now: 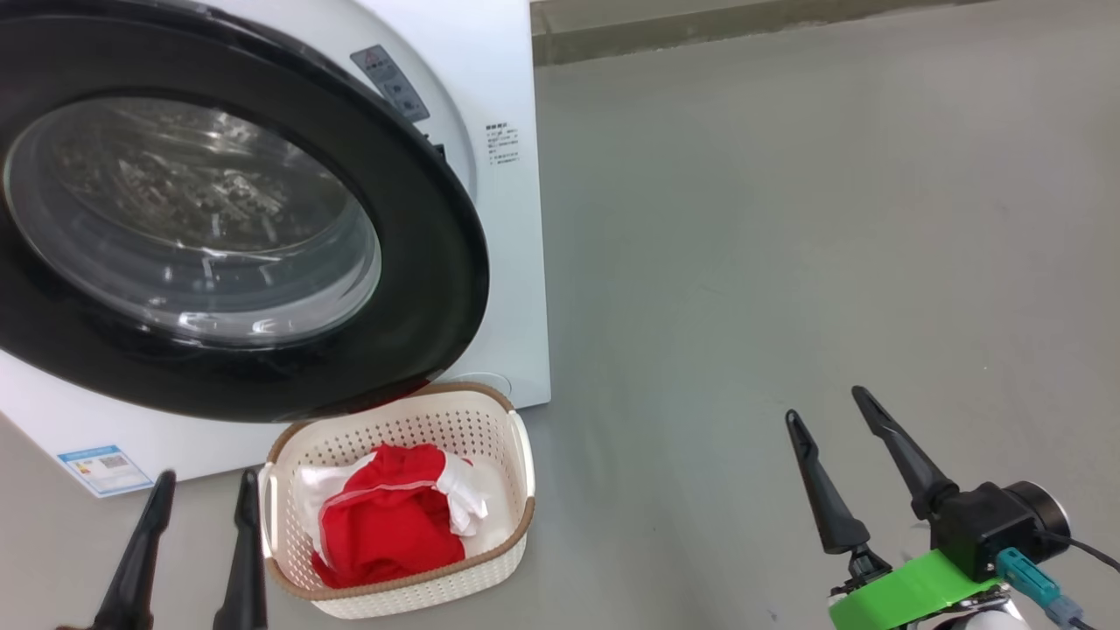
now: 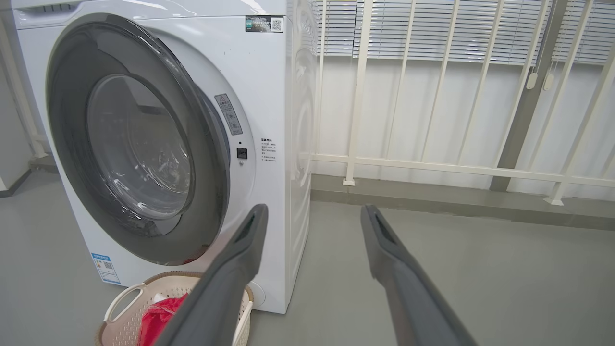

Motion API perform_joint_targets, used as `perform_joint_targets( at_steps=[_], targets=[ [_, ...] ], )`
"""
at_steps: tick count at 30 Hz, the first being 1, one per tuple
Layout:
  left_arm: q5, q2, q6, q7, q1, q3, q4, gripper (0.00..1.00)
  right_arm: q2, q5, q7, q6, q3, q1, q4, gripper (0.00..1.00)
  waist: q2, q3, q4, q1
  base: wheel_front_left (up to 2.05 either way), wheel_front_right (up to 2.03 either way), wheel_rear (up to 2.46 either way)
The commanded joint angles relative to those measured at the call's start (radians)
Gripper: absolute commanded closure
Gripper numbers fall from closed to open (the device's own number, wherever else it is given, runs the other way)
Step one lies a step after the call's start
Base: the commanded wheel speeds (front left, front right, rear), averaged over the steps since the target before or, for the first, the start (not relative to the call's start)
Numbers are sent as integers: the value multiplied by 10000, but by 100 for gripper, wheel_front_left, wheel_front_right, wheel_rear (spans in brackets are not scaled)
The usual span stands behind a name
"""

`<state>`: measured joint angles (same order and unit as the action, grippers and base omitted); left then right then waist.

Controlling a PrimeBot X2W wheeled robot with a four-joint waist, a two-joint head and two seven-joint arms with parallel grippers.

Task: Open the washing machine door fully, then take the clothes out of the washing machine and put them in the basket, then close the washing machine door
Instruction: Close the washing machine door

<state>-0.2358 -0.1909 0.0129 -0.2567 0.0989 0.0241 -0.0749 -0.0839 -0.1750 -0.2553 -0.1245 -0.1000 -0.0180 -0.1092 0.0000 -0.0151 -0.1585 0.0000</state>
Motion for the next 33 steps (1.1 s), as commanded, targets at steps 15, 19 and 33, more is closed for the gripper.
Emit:
perform_joint_targets(
  at_steps=[15,19,33],
  targets=[
    [674,943,-570,-51,537,1193,160,0,-105,44,-65,-62,-37,351,811,0,0,-220,-2,0,0,0,0],
    [796,1062,-706,-51,528,1304,218,0,-100,54,-65,-62,-71,362,840,0,0,-226,25,0,0,0,0],
    [1054,1274,-999,-51,432,1583,258,0,-137,40,-65,-62,-305,270,732,0,0,-138,127,0,0,0,0]
  ],
)
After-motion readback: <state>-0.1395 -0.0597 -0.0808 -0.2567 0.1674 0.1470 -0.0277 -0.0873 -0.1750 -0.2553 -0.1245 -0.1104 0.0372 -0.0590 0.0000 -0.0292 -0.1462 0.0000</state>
